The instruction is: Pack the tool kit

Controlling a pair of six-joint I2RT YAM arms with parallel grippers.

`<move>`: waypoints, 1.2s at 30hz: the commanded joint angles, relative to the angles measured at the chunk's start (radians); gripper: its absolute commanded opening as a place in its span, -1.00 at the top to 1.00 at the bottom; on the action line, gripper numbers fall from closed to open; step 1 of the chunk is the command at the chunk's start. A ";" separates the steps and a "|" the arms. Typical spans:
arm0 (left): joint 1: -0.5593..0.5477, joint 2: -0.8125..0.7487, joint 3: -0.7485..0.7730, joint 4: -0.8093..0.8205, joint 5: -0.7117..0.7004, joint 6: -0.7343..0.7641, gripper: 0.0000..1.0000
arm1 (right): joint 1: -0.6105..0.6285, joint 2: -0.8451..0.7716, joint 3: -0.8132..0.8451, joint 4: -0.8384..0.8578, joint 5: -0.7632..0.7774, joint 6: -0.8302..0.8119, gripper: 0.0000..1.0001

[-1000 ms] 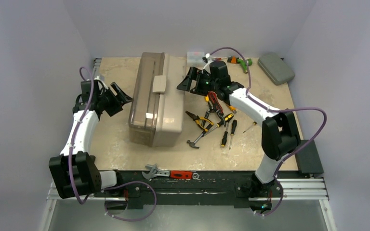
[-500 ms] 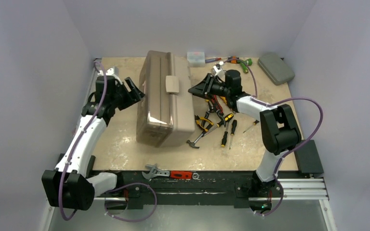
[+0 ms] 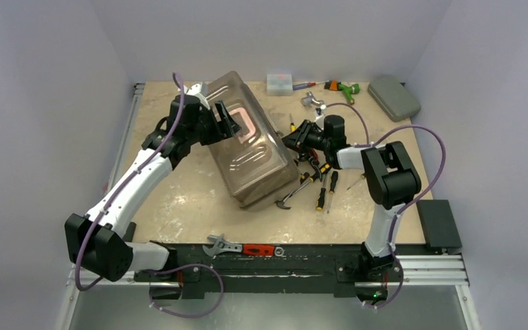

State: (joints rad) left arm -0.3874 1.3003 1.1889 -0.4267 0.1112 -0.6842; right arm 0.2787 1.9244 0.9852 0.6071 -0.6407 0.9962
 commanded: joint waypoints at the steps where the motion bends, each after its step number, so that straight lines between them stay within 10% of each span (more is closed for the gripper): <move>1: 0.004 0.053 0.070 -0.043 -0.032 0.029 -0.41 | 0.066 0.014 -0.037 -0.068 -0.098 0.006 0.58; 17: 0.238 -0.043 0.163 -0.242 -0.016 0.122 -0.52 | 0.200 0.036 0.024 -0.035 -0.061 0.062 0.58; 36: 0.338 -0.330 -0.163 -0.222 0.081 0.122 -0.85 | 0.201 -0.012 -0.069 -0.148 0.062 -0.077 0.59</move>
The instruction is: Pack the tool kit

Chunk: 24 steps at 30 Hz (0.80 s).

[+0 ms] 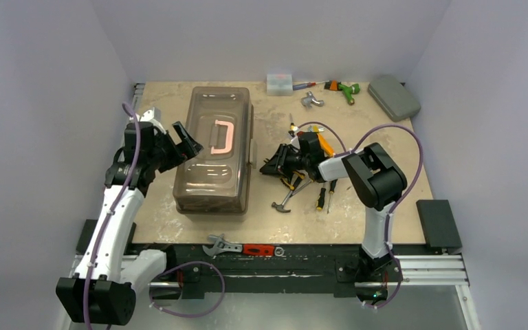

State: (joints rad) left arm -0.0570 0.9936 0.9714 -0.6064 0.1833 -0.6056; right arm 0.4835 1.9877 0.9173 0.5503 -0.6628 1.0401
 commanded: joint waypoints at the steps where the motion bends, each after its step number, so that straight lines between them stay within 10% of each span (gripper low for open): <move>1: 0.008 -0.027 0.062 -0.058 0.005 0.052 -0.85 | -0.002 -0.080 0.004 -0.130 0.108 -0.149 0.62; 6: 0.009 -0.064 0.046 -0.064 -0.049 0.080 -0.88 | -0.003 -0.049 -0.005 -0.097 0.118 -0.174 1.00; 24: 0.018 -0.092 0.054 -0.018 -0.140 0.192 -0.90 | 0.035 -0.044 -0.021 0.026 0.180 -0.100 1.00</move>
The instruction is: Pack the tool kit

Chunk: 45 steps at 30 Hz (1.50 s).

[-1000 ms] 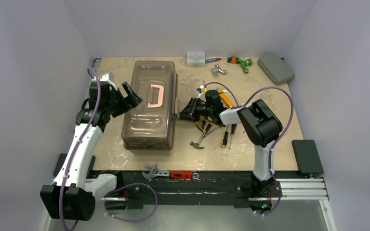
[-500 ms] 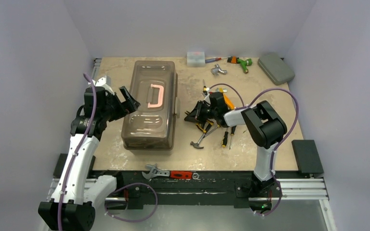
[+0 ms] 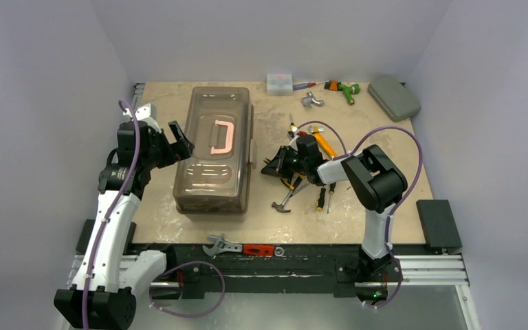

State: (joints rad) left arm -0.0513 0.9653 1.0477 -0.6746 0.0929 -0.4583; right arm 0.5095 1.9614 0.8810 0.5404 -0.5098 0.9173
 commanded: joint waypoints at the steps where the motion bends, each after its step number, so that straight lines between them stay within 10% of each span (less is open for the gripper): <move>1: 0.012 -0.073 -0.027 0.052 -0.057 0.047 -0.90 | 0.014 -0.030 0.023 0.035 0.023 0.029 1.00; 12: 0.016 0.115 0.005 0.045 0.184 0.064 -0.80 | 0.025 -0.127 0.004 0.672 -0.191 0.438 1.00; 29: 0.022 0.093 0.004 0.015 0.172 0.082 -0.79 | -0.025 -0.220 -0.069 0.205 -0.042 0.152 0.88; 39: 0.034 0.144 0.016 -0.042 0.178 0.066 -0.94 | -0.018 -0.309 0.036 -0.007 -0.034 0.043 -0.52; 45: 0.112 0.277 0.035 -0.048 0.322 0.023 -0.78 | -0.006 -0.335 0.079 -0.091 -0.030 -0.010 -0.70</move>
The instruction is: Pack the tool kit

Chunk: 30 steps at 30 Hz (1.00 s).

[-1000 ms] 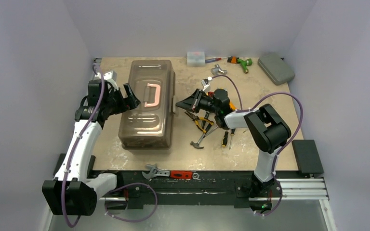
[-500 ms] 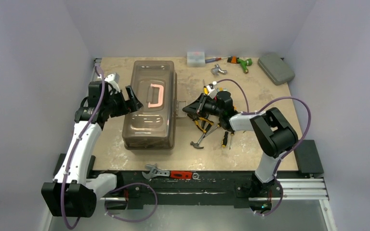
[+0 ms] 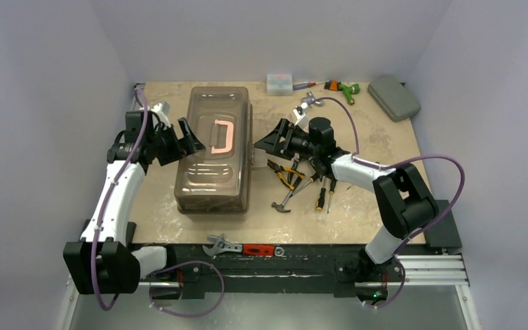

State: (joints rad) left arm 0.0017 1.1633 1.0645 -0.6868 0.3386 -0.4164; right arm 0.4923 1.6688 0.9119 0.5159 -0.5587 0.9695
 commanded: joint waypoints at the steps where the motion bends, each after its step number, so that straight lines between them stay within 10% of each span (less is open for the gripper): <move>1: 0.077 0.088 0.015 -0.031 0.107 -0.030 -0.67 | 0.011 -0.044 0.050 -0.074 0.020 -0.063 -0.70; 13: 0.224 0.136 -0.092 0.105 0.351 -0.139 0.62 | 0.012 0.003 0.150 -0.147 0.000 -0.067 -0.77; 30: 0.282 0.137 -0.100 0.124 0.391 -0.148 0.63 | 0.060 0.143 0.290 0.079 -0.139 0.111 -0.70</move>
State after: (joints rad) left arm 0.2939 1.2694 1.0122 -0.4095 0.7578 -0.5396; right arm 0.5304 1.7954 1.1454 0.4412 -0.6277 0.9974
